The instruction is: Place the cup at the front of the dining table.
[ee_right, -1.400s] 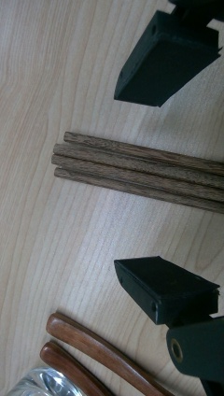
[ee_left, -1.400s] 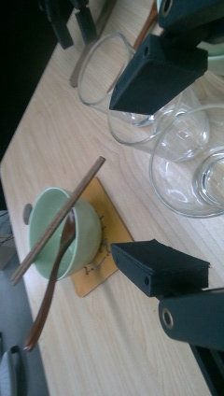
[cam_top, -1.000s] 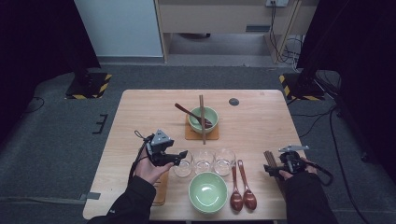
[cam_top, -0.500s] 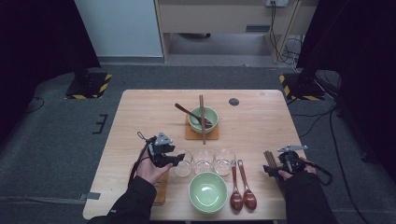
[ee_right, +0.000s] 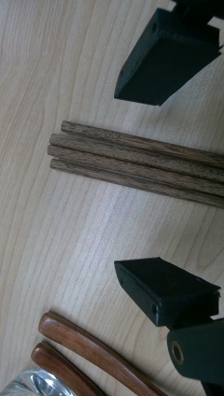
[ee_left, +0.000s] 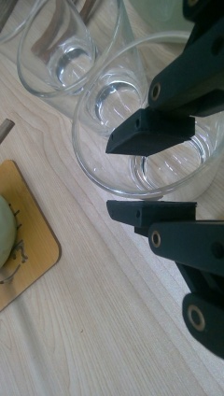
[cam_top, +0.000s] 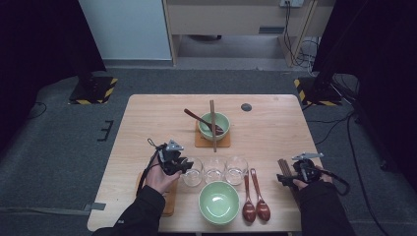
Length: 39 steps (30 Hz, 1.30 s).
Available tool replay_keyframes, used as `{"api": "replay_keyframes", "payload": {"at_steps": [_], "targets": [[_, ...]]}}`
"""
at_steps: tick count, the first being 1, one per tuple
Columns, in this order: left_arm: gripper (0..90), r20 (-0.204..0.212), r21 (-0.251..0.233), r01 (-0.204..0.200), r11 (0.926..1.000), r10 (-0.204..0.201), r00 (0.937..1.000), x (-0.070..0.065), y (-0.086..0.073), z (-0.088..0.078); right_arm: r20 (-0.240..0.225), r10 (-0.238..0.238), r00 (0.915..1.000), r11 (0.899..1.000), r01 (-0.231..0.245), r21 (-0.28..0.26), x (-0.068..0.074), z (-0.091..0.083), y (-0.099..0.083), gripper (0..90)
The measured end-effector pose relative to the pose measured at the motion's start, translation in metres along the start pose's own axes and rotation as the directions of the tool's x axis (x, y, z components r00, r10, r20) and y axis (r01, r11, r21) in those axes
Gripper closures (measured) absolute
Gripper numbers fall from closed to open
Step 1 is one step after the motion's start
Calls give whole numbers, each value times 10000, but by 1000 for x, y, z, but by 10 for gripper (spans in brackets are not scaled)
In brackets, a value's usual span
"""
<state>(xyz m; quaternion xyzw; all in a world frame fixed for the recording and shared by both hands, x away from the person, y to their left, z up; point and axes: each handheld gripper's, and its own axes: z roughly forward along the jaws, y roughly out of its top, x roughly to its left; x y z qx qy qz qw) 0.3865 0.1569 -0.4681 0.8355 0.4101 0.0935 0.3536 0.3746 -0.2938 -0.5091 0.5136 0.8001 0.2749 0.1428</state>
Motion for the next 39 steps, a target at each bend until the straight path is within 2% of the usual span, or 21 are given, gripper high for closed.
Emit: {"api": "replay_keyframes", "payload": {"at_steps": [12, 30, 39], "targets": [[757, -116, 306, 132, 9994, -128, 9999, 3, 1, 4, -15, -55, 10000, 9999, 55, 94, 0, 2, 0, 151], [787, -133, 559, 222, 9982, -215, 9997, 5, 1, 5, -25, -52, 10000, 9998, 53, 189, 1, 4, 0, 148], [795, -319, 886, 99, 9960, -71, 9995, 3, 5, 5, -58, -52, 10000, 9998, 53, 215, 1, 5, 0, 148]]}}
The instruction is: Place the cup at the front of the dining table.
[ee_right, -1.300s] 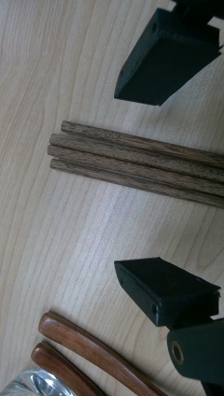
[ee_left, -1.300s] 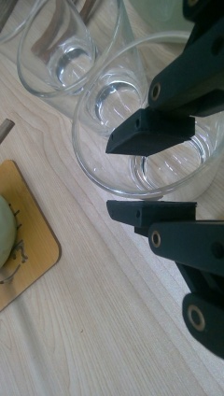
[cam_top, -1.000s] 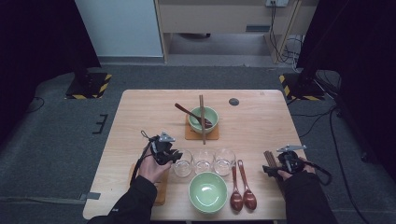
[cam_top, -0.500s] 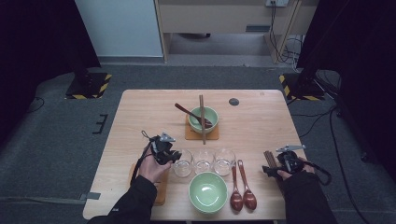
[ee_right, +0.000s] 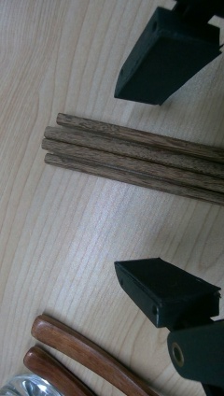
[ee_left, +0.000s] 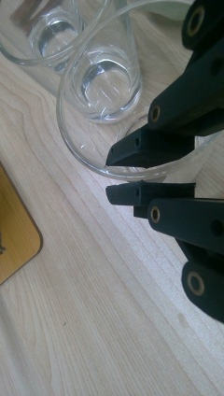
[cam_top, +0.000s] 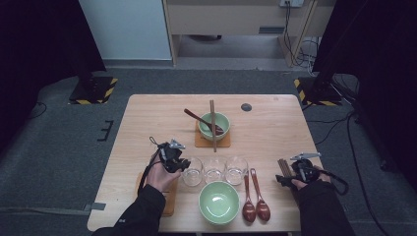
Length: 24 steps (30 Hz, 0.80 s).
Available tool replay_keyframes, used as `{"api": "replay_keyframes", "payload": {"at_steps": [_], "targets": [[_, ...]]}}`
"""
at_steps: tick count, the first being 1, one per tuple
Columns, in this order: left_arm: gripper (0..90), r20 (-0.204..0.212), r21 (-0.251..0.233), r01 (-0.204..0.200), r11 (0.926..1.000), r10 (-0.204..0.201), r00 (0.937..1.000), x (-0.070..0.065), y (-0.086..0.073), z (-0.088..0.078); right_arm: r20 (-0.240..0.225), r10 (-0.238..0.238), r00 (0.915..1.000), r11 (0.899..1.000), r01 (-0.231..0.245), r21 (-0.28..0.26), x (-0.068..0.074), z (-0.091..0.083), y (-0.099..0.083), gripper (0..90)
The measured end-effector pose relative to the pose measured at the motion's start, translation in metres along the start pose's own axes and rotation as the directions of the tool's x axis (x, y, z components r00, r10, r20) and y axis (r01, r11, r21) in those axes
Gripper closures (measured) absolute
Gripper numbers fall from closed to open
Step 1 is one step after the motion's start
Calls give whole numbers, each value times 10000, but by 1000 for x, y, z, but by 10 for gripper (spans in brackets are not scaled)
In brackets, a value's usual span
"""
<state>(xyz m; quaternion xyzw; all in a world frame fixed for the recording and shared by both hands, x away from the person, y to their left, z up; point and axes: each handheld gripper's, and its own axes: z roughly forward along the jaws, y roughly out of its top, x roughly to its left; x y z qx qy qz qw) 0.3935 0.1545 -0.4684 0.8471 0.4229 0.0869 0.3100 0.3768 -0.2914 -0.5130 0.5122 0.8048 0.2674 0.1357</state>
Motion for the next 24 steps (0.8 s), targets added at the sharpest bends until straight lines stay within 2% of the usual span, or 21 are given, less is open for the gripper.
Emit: {"api": "replay_keyframes", "payload": {"at_steps": [5, 15, 24], "targets": [[803, -109, 314, -172, 9994, 176, 9998, -1, 5, 0, 14, -67, 10000, 10000, 67, 25, 0, 1, 0, 147], [808, -120, 761, -115, 9970, 125, 9999, -1, 11, 0, -1, -36, 10000, 10000, 36, 55, 0, 1, 0, 147], [813, -206, 1242, -175, 9921, 202, 9996, -1, 18, 1, -8, -38, 10000, 10000, 38, 74, 0, 2, 0, 147]]}}
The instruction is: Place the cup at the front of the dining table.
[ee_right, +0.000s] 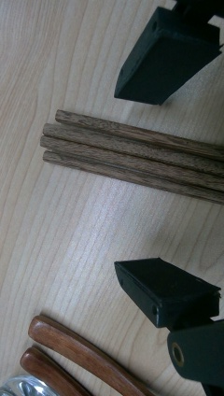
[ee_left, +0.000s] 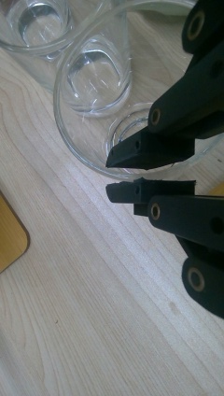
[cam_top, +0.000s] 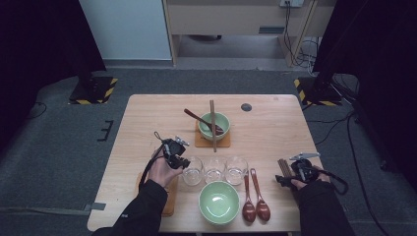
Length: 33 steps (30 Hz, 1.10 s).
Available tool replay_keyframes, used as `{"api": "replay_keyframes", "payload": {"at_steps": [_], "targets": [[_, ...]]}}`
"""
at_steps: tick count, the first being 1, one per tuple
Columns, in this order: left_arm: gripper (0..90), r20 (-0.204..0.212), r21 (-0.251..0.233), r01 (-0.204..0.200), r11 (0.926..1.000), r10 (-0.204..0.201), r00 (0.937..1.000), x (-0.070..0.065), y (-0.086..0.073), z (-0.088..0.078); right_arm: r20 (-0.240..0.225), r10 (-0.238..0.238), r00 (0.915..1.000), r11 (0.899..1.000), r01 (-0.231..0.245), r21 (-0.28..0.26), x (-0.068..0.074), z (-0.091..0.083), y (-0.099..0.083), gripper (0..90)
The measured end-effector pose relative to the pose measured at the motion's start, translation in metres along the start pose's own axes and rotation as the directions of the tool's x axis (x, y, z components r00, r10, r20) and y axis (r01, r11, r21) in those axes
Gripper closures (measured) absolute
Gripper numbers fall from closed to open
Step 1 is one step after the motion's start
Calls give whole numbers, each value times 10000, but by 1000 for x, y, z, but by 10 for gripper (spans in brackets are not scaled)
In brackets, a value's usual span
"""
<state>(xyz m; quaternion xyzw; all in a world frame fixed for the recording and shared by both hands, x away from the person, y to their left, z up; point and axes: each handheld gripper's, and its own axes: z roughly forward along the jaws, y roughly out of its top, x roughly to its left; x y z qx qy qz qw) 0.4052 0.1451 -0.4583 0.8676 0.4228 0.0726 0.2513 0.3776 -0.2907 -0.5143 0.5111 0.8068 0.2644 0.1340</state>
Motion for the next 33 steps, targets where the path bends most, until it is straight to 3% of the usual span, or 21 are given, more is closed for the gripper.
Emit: {"api": "replay_keyframes", "payload": {"at_steps": [13, 20, 33], "targets": [[817, -93, -61, 122, 9999, -123, 9999, 2, 0, -2, 10, -13, 10000, 10000, 13, -23, 0, 0, 0, 146], [826, -38, -151, 389, 9991, -390, 9992, 6, -2, -7, -1, -30, 10000, 10000, 30, -40, -1, 0, 0, 146], [841, 14, -567, 716, 9958, -717, 9974, 9, -3, -16, 8, -30, 10000, 10000, 30, -34, -1, 0, 0, 147]]}}
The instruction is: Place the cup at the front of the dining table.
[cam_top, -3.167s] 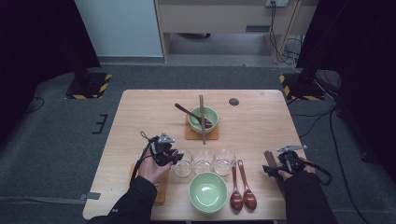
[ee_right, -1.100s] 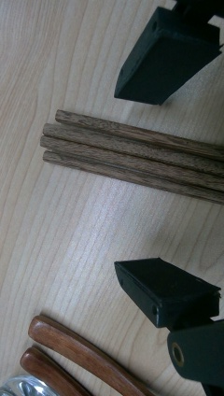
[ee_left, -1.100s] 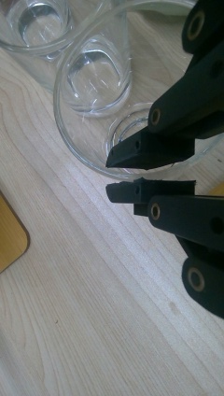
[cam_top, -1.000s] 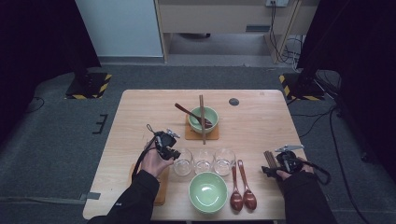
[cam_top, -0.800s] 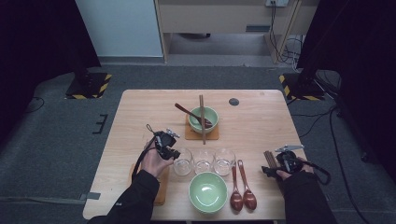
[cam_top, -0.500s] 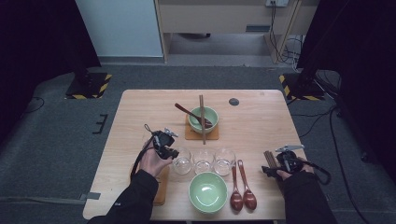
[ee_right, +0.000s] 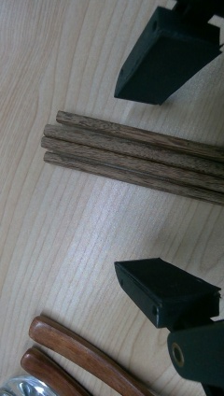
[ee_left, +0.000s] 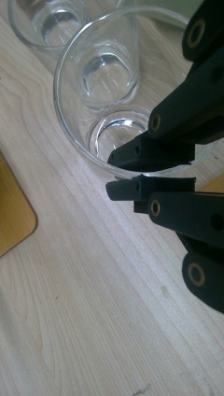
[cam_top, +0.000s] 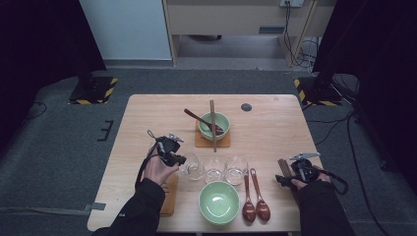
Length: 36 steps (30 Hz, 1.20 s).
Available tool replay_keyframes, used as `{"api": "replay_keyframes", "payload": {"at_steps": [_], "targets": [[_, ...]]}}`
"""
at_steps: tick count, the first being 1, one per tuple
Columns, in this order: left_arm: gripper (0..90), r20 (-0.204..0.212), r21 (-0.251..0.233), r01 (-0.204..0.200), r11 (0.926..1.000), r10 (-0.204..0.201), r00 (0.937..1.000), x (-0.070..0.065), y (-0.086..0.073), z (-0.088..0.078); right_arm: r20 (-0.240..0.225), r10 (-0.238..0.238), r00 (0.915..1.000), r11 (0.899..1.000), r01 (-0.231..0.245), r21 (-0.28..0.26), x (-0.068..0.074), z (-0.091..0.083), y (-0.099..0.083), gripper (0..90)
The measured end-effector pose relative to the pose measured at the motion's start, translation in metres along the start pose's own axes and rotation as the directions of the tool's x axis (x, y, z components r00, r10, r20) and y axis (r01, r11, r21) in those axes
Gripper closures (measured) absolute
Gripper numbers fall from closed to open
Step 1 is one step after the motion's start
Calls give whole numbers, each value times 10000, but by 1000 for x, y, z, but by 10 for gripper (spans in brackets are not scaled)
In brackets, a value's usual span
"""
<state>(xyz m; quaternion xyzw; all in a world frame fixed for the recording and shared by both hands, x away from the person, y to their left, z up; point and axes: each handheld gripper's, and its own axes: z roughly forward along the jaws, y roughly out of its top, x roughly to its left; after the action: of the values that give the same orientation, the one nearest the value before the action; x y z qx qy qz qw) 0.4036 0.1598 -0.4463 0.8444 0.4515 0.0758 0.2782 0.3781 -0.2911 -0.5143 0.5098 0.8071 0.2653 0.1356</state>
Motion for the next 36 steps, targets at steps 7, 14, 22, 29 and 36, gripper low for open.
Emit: {"api": "replay_keyframes", "payload": {"at_steps": [7, 14, 22, 29, 36], "targets": [[842, -121, -438, 59, 9990, -65, 9999, 2, 3, -13, -17, 0, 10000, 10000, 1, 20, 0, 0, 0, 147], [842, -230, -720, 147, 9973, -164, 9996, 6, 3, -24, -11, 11, 10000, 10000, -11, 10, 0, 0, 0, 147], [843, -374, -925, 284, 9953, -320, 9988, 10, 2, -30, -11, -7, 10000, 10000, 7, 8, 0, 0, 0, 147], [843, -501, -1144, 316, 9929, -376, 9980, 11, 3, -38, -28, -54, 10000, 10000, 54, 55, 0, 0, 0, 147], [843, -616, -1625, 500, 9854, -607, 9963, 14, 4, -47, -26, -29, 10000, 10000, 29, 73, 0, 1, -1, 146]]}}
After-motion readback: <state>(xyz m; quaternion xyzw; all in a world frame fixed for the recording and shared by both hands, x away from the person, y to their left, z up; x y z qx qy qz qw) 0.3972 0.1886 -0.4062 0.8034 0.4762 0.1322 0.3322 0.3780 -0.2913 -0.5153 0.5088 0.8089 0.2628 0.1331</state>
